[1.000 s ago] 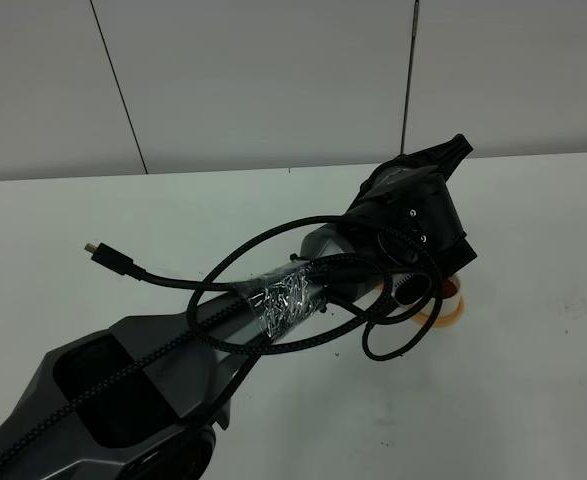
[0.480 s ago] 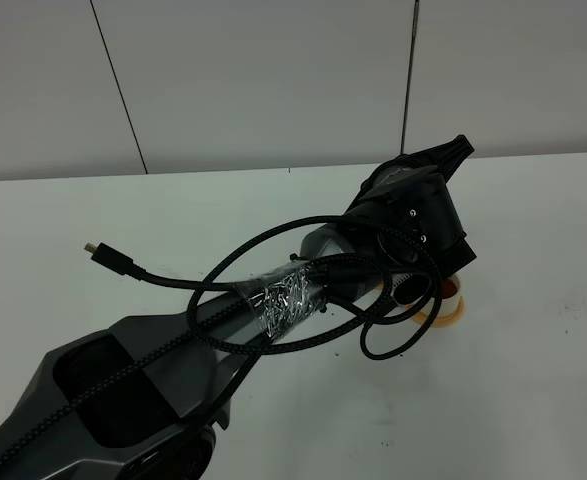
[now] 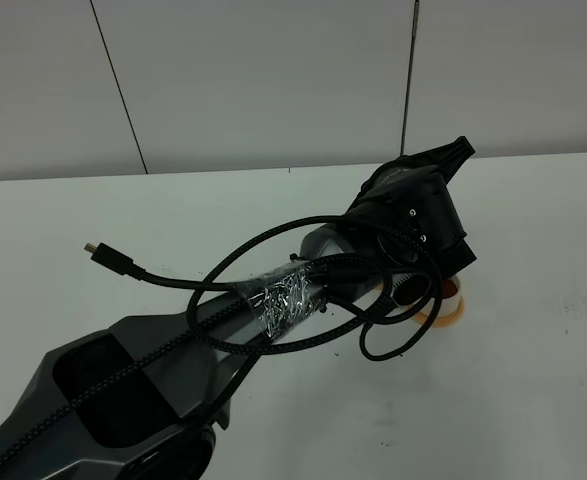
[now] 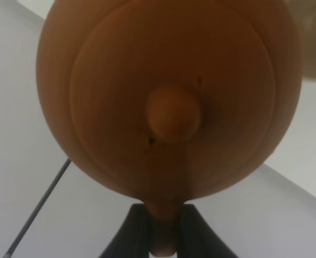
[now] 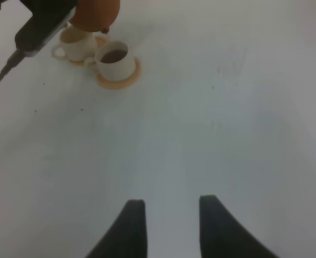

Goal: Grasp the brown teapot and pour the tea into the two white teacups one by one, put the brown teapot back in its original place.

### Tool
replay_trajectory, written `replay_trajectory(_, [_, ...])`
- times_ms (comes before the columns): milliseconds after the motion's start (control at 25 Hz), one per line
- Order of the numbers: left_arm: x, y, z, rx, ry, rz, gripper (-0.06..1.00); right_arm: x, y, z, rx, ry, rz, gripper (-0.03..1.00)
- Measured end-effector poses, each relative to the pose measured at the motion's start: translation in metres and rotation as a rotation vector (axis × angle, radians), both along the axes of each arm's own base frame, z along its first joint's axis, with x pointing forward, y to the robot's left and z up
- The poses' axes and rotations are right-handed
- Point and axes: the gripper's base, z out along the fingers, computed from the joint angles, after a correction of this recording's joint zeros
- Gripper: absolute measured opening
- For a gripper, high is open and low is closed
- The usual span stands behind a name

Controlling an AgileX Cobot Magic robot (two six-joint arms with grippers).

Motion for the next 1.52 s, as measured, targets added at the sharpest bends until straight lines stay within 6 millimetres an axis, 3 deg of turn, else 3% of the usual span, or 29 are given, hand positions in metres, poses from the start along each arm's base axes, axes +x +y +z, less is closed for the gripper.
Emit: replay_trajectory(1520, [-0.001,0.0029,-0.0015,-0.065,0.02,0.083,0.17,0.0,0.0,0.0,0.0,0.0,0.0,0.24])
